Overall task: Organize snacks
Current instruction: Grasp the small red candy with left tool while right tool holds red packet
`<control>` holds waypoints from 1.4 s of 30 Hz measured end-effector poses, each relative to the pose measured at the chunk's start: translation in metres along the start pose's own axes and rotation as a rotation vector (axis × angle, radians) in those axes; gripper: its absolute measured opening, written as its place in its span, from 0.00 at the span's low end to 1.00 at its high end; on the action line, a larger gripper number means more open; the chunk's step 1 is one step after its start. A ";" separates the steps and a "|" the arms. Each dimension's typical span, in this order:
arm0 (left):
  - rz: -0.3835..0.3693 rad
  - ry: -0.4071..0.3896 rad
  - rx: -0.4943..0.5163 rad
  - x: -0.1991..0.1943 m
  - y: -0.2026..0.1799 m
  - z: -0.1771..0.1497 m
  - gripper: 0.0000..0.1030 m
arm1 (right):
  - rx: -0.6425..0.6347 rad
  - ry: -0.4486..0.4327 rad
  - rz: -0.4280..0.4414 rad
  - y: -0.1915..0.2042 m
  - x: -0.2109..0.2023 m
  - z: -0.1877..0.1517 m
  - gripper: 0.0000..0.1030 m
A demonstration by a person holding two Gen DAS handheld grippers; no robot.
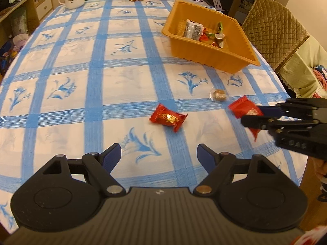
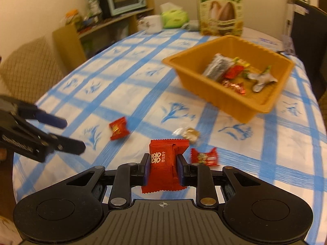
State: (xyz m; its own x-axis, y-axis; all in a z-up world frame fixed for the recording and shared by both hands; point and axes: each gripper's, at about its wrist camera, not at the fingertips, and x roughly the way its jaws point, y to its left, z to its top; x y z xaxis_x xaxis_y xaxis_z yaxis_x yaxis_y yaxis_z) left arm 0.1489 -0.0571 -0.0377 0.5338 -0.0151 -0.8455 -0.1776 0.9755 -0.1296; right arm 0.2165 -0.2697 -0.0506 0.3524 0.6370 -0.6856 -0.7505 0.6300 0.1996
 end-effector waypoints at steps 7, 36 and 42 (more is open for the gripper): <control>-0.048 0.012 0.016 0.029 -0.012 0.011 0.70 | 0.089 -0.042 -0.059 -0.025 -0.023 0.000 0.26; 0.010 -0.003 0.182 0.062 -0.026 0.032 0.21 | 0.224 -0.070 -0.130 -0.054 -0.039 -0.010 0.26; -0.004 0.004 0.194 0.059 -0.025 0.030 0.19 | 0.217 -0.078 -0.128 -0.045 -0.041 -0.009 0.26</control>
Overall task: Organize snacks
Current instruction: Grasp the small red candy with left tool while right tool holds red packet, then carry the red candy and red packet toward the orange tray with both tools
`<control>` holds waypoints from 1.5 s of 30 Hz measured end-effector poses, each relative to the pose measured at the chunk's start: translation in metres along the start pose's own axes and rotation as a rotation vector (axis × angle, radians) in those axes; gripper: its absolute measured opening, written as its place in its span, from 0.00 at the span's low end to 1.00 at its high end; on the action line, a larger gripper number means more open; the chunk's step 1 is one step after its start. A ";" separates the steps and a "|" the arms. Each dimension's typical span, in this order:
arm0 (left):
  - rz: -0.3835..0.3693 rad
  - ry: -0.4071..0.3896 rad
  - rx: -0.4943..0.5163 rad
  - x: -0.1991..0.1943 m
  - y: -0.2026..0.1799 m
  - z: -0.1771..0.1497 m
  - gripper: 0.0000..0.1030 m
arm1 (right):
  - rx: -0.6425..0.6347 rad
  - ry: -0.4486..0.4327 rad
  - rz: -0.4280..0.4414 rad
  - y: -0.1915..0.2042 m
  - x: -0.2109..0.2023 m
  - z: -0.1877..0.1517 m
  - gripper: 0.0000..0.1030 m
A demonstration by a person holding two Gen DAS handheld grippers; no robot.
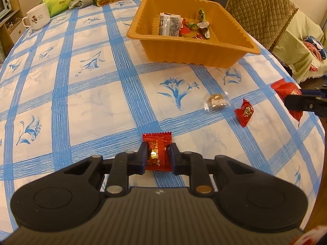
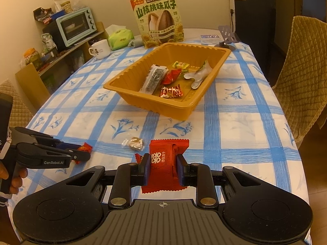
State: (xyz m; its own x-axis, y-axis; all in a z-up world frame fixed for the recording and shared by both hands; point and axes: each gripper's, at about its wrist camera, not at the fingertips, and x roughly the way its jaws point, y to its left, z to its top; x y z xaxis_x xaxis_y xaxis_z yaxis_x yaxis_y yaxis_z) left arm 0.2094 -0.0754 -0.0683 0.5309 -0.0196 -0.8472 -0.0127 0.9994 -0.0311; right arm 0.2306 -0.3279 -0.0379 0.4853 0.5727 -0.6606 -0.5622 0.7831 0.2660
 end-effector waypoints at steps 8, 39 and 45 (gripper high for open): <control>-0.020 -0.040 0.006 -0.020 0.005 0.003 0.19 | 0.008 -0.020 -0.006 0.007 -0.008 0.000 0.26; -0.067 -0.247 0.109 -0.052 -0.018 0.128 0.19 | 0.061 -0.158 0.012 -0.007 0.007 0.093 0.26; -0.060 -0.262 0.118 -0.034 -0.021 0.164 0.19 | 0.094 -0.171 0.004 -0.025 0.026 0.121 0.26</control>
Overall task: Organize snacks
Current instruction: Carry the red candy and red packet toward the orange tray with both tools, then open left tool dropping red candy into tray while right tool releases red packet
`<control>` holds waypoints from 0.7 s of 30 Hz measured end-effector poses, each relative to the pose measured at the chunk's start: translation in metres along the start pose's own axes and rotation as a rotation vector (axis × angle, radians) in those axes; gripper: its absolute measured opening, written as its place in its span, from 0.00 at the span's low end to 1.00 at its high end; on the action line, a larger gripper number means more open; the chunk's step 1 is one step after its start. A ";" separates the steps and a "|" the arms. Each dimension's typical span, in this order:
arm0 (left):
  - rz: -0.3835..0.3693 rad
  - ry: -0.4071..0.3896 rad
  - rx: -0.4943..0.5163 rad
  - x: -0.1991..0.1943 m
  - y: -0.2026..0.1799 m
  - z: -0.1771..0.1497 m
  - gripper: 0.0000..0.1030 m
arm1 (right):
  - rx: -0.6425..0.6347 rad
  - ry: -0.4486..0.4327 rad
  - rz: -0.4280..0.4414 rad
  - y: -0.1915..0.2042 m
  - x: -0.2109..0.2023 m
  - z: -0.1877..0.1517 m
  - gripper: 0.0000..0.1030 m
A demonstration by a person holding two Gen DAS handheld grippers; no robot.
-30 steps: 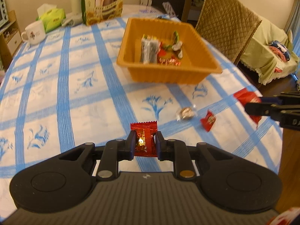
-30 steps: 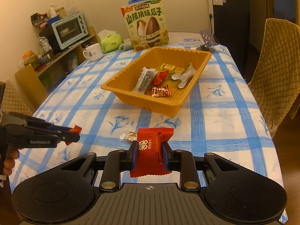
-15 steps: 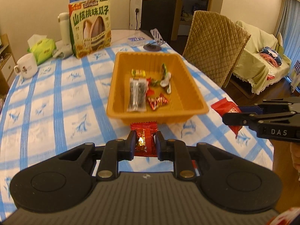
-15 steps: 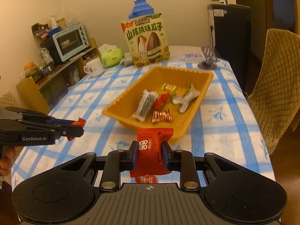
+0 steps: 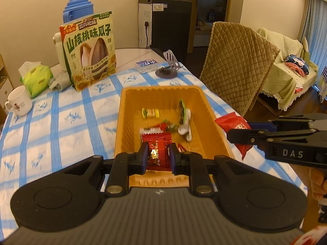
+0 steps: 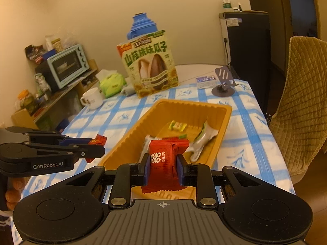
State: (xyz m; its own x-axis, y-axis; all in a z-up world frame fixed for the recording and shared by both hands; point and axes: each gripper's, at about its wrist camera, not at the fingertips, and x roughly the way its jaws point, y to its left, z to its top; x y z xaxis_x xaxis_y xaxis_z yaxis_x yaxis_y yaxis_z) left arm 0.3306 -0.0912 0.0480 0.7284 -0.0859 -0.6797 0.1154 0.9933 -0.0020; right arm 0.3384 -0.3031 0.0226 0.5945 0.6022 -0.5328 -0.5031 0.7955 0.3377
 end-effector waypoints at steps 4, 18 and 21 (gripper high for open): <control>0.010 0.000 0.005 0.020 0.003 0.019 0.19 | 0.014 -0.008 -0.004 -0.010 0.016 0.015 0.26; 0.031 0.054 0.031 0.097 0.011 0.057 0.19 | 0.085 0.008 -0.023 -0.046 0.068 0.046 0.26; 0.030 0.069 0.027 0.110 0.013 0.059 0.19 | 0.104 0.018 -0.025 -0.053 0.075 0.044 0.26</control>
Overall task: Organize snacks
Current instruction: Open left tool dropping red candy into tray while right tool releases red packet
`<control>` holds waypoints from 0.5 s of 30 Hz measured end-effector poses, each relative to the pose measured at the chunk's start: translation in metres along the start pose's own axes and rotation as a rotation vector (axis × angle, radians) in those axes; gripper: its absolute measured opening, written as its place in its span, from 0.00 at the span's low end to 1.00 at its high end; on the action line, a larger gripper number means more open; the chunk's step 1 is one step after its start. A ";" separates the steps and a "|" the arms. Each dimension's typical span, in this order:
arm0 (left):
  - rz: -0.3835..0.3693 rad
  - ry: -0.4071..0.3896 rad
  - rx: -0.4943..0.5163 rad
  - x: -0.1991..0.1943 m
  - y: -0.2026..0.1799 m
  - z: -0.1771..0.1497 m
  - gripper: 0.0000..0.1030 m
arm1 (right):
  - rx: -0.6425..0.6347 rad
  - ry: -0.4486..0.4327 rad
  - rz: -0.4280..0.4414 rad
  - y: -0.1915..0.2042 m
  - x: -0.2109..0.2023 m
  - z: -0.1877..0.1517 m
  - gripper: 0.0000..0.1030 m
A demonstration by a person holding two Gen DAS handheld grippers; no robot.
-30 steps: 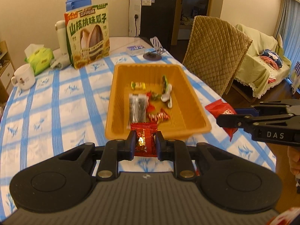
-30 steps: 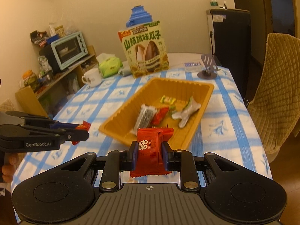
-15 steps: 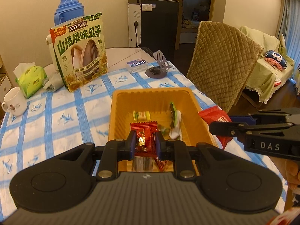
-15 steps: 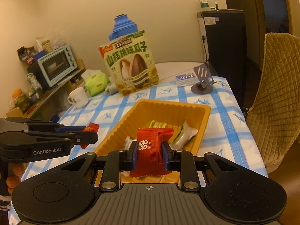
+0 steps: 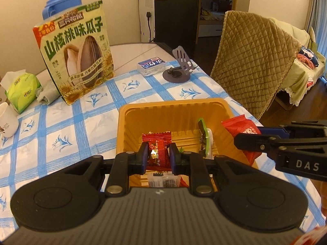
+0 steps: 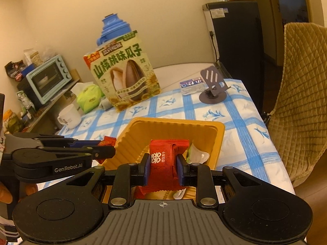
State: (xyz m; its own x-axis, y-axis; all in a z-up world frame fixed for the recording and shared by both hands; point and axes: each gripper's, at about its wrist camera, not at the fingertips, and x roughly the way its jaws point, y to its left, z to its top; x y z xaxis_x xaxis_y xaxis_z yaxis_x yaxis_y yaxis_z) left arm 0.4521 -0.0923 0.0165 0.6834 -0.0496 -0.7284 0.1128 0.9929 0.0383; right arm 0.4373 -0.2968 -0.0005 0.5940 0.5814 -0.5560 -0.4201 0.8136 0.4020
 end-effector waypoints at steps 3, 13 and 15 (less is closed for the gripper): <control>0.003 0.014 -0.001 0.012 0.002 0.002 0.19 | 0.011 0.008 -0.005 -0.004 0.006 0.000 0.26; -0.012 0.028 -0.031 0.029 0.006 0.010 0.22 | 0.030 0.019 -0.006 -0.013 0.014 -0.001 0.26; -0.014 0.028 -0.037 0.029 0.007 0.010 0.29 | 0.031 0.018 -0.005 -0.013 0.014 -0.001 0.26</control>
State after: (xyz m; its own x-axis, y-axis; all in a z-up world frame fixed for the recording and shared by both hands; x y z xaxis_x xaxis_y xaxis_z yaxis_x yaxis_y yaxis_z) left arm 0.4795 -0.0882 0.0023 0.6614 -0.0608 -0.7476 0.0950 0.9955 0.0030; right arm 0.4507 -0.2992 -0.0143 0.5836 0.5772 -0.5711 -0.3951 0.8164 0.4213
